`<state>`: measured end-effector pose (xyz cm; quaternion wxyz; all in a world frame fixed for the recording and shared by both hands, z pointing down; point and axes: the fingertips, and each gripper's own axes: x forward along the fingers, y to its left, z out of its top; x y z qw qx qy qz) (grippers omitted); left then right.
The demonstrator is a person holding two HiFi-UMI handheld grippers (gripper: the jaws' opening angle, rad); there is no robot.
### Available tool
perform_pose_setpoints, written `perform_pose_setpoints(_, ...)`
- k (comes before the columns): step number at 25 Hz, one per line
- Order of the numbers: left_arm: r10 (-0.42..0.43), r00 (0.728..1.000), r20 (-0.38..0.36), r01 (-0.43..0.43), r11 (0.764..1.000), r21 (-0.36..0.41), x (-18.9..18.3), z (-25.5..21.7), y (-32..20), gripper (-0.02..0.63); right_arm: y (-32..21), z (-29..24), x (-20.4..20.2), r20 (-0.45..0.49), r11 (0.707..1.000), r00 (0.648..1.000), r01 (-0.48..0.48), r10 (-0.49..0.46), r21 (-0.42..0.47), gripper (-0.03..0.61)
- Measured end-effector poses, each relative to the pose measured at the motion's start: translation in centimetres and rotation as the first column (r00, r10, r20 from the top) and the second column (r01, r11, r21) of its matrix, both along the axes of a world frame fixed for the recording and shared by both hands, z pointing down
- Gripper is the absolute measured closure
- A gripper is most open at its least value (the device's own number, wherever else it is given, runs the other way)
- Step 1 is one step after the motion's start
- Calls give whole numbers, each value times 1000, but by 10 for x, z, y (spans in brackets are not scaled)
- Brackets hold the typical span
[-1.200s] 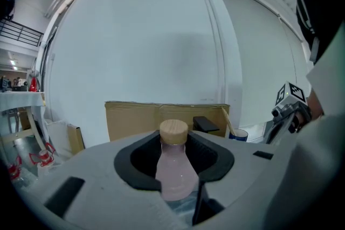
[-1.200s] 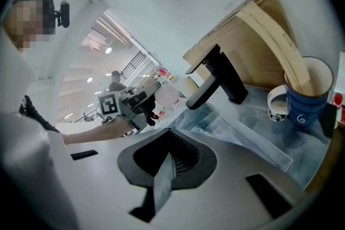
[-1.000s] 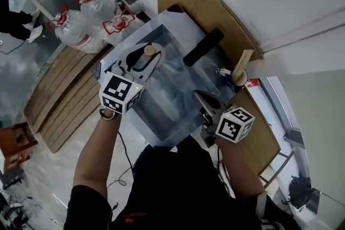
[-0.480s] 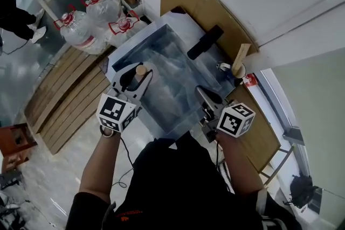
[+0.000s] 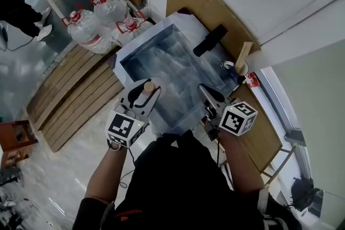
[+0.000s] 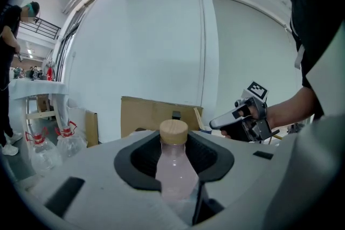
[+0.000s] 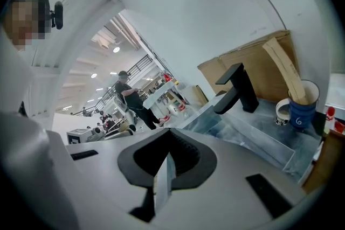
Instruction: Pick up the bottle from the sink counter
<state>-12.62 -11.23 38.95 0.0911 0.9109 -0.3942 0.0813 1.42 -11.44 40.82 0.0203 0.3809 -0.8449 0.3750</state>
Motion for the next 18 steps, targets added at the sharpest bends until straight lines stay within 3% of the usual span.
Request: perform_pose_setpoints(18, -6, 1000, 10, 6, 1000, 28, -8, -20, 13, 466, 7, -12, -17, -16, 998, 999, 49, -48, 40, 575)
